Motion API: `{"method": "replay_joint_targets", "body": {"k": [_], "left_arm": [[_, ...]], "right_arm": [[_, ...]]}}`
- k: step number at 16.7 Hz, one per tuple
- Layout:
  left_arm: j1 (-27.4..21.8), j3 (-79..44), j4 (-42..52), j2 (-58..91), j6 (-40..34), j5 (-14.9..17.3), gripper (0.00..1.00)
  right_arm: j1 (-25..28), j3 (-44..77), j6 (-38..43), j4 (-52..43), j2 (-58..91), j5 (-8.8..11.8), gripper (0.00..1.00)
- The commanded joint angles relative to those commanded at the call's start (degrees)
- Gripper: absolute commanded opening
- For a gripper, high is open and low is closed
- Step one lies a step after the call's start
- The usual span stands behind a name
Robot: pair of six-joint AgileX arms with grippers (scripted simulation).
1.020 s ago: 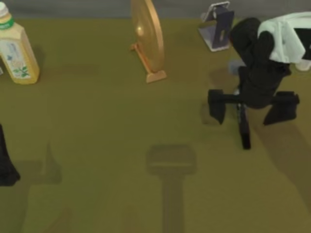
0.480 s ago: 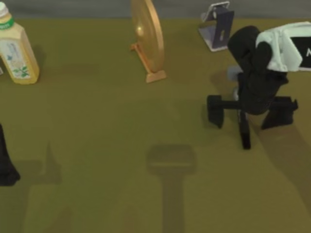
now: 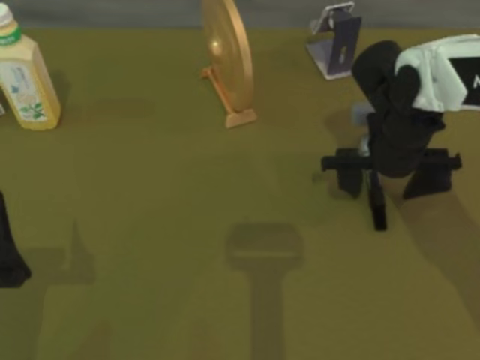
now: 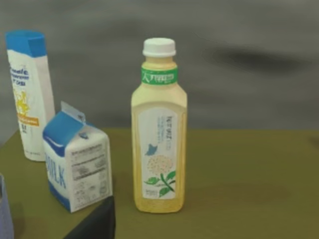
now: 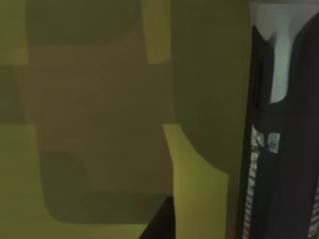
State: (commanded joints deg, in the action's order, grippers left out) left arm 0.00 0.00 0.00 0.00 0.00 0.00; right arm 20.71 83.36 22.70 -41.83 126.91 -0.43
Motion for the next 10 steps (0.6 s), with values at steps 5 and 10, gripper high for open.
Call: {"method": "replay_joint_targets", "body": {"k": [5, 10], "left_arm": [[0.0, 0.0, 0.0, 0.0, 0.0, 0.0, 1.0], [0.0, 0.0, 0.0, 0.0, 0.0, 0.0, 1.0]], "right_arm": [[0.0, 0.0, 0.0, 0.0, 0.0, 0.0, 0.0], [0.0, 0.0, 0.0, 0.0, 0.0, 0.0, 0.0]]}}
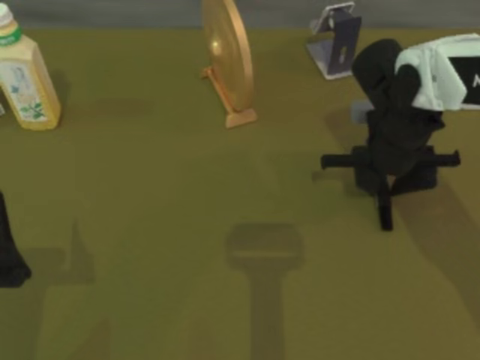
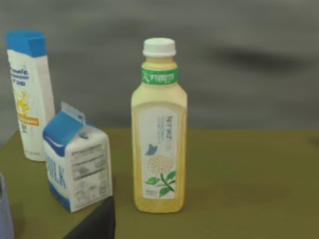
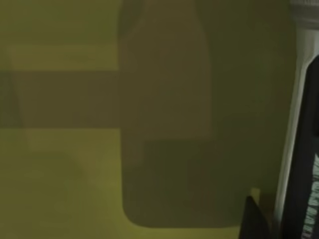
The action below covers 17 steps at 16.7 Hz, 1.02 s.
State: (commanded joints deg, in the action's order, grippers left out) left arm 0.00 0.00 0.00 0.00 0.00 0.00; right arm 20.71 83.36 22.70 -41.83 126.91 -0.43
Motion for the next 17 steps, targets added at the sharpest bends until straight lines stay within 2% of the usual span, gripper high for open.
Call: {"method": "replay_joint_targets", "body": {"k": [2, 3, 7, 11, 17], "left_arm": [[0.0, 0.0, 0.0, 0.0, 0.0, 0.0, 1.0], [0.0, 0.0, 0.0, 0.0, 0.0, 0.0, 1.0], [0.0, 0.0, 0.0, 0.0, 0.0, 0.0, 1.0], [0.0, 0.0, 0.0, 0.0, 0.0, 0.0, 1.0], [0.0, 0.0, 0.0, 0.0, 0.0, 0.0, 1.0]], "right_arm": [[0.0, 0.0, 0.0, 0.0, 0.0, 0.0, 0.0], [-0.2, 0.8, -1.4, -1.7, -3.2, -2.4, 0.0], [-0.1, 0.0, -2.4, 1.9, -3.9, -1.3, 0.0], [-0.1, -3.0, -5.1, 14.2, -6.3, 2.5, 0.0], [-0.4, -11.3, -11.3, 42.6, -11.7, 11.1, 0.0]]}}
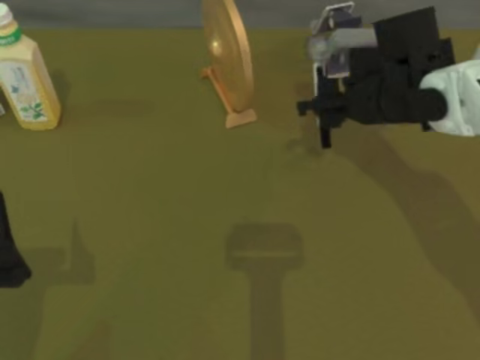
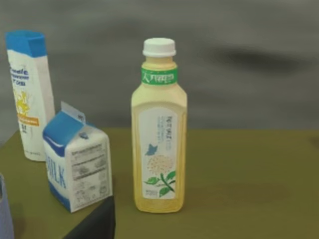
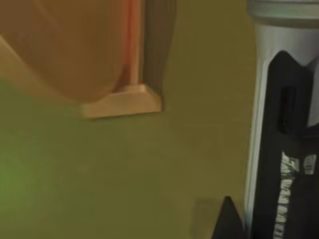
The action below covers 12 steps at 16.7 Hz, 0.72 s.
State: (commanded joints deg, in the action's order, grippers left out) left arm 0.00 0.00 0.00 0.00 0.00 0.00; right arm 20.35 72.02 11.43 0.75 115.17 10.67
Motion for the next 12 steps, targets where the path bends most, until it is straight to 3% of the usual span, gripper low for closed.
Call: {"method": "replay_joint_targets", "body": {"k": [7, 12], "left_arm": [[0.0, 0.0, 0.0, 0.0, 0.0, 0.0, 1.0], [0.0, 0.0, 0.0, 0.0, 0.0, 0.0, 1.0]], "right_arm": [[-0.3, -10.3, -7.5, 33.6, -8.5, 9.9, 0.0], [-0.5, -13.5, -10.4, 43.5, -12.6, 13.3, 0.0]]}}
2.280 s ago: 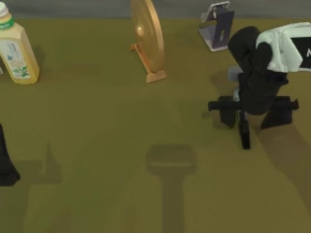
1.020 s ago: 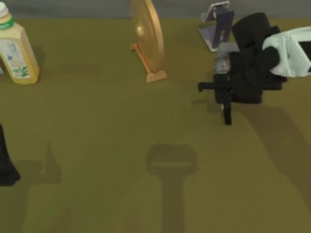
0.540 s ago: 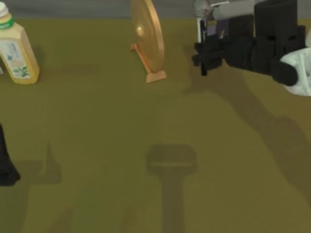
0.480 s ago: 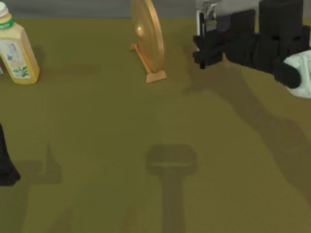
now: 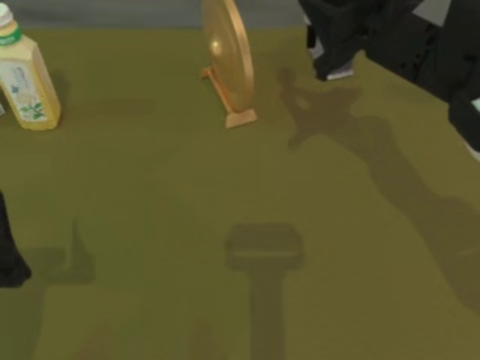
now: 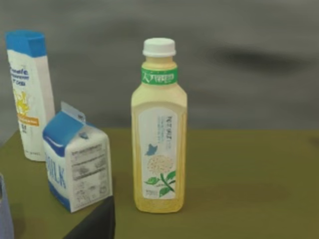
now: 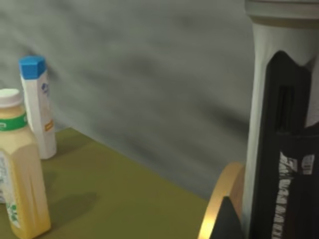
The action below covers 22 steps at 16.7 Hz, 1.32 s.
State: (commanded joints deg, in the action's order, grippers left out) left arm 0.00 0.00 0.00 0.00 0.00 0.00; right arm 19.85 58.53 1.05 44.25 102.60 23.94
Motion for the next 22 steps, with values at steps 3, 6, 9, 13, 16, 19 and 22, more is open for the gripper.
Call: {"method": "replay_joint_targets", "body": {"k": [3, 6, 9, 13, 16, 19, 22], "left_arm": [[0.0, 0.0, 0.0, 0.0, 0.0, 0.0, 1.0], [0.0, 0.0, 0.0, 0.0, 0.0, 0.0, 1.0], [0.0, 0.0, 0.0, 0.0, 0.0, 0.0, 1.0], [0.0, 0.0, 0.0, 0.0, 0.0, 0.0, 1.0], [0.0, 0.0, 0.0, 0.0, 0.0, 0.0, 1.0], [0.0, 0.0, 0.0, 0.0, 0.0, 0.0, 1.0], [0.0, 0.0, 0.0, 0.0, 0.0, 0.0, 1.0]], "right_arm": [[0.0, -0.1, -0.1, 0.2, -0.1, 0.1, 0.0], [0.4, 0.1, 0.1, 0.1, -0.1, -0.2, 0.0], [3.9, -2.6, 0.2, -0.3, -3.5, -3.5, 0.0], [11.7, -8.6, 0.6, -1.1, -11.2, -10.9, 0.0], [15.6, -11.4, 0.7, -1.4, -15.1, -14.6, 0.0], [15.8, -11.6, 0.7, -1.4, -15.3, -14.8, 0.0], [15.7, -11.5, 0.8, -1.4, -15.2, -14.7, 0.0]]}}
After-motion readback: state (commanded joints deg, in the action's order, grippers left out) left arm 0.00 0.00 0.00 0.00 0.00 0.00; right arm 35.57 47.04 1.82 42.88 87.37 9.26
